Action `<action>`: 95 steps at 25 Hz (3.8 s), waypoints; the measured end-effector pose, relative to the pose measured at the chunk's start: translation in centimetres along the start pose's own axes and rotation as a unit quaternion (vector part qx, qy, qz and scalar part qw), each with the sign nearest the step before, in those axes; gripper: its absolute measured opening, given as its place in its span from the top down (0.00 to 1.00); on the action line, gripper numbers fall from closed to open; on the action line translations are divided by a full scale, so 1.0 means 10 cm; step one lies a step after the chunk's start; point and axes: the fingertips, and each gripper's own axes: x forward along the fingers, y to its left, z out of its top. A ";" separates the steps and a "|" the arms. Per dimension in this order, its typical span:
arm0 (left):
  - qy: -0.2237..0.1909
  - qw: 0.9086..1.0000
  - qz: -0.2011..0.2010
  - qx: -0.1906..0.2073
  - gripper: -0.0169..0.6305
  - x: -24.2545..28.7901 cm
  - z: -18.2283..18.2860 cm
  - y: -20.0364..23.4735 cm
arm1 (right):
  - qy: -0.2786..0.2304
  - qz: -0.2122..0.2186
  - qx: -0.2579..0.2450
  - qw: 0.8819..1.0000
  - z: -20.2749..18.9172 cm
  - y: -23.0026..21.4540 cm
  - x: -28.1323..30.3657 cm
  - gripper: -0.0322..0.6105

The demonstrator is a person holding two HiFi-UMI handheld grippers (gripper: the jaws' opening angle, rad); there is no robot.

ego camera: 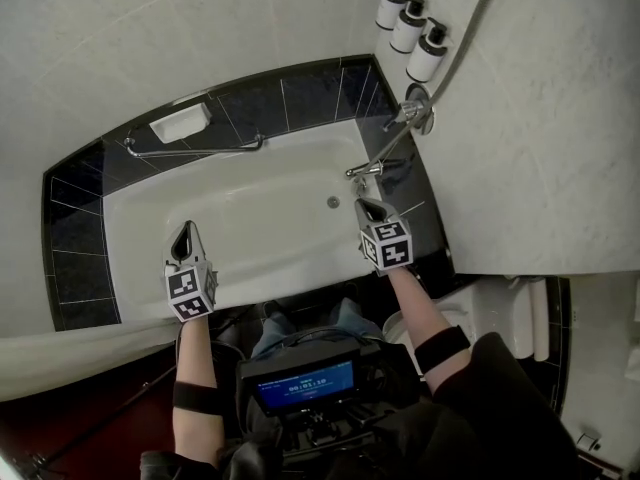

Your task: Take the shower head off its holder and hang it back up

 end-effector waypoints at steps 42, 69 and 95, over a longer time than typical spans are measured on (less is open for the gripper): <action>0.095 0.976 -0.178 0.084 0.97 2.39 -2.52 -2.15 | 0.063 -0.046 -0.010 0.997 -2.75 -1.64 2.86 0.41; 0.117 0.977 -0.161 0.080 0.97 2.60 -3.49 -2.10 | -0.078 -0.033 0.126 0.988 -2.97 -1.92 3.78 0.74; 0.094 0.990 -0.076 0.076 0.90 1.66 -2.42 -0.98 | -0.085 0.146 0.394 0.904 -1.44 0.85 2.86 0.74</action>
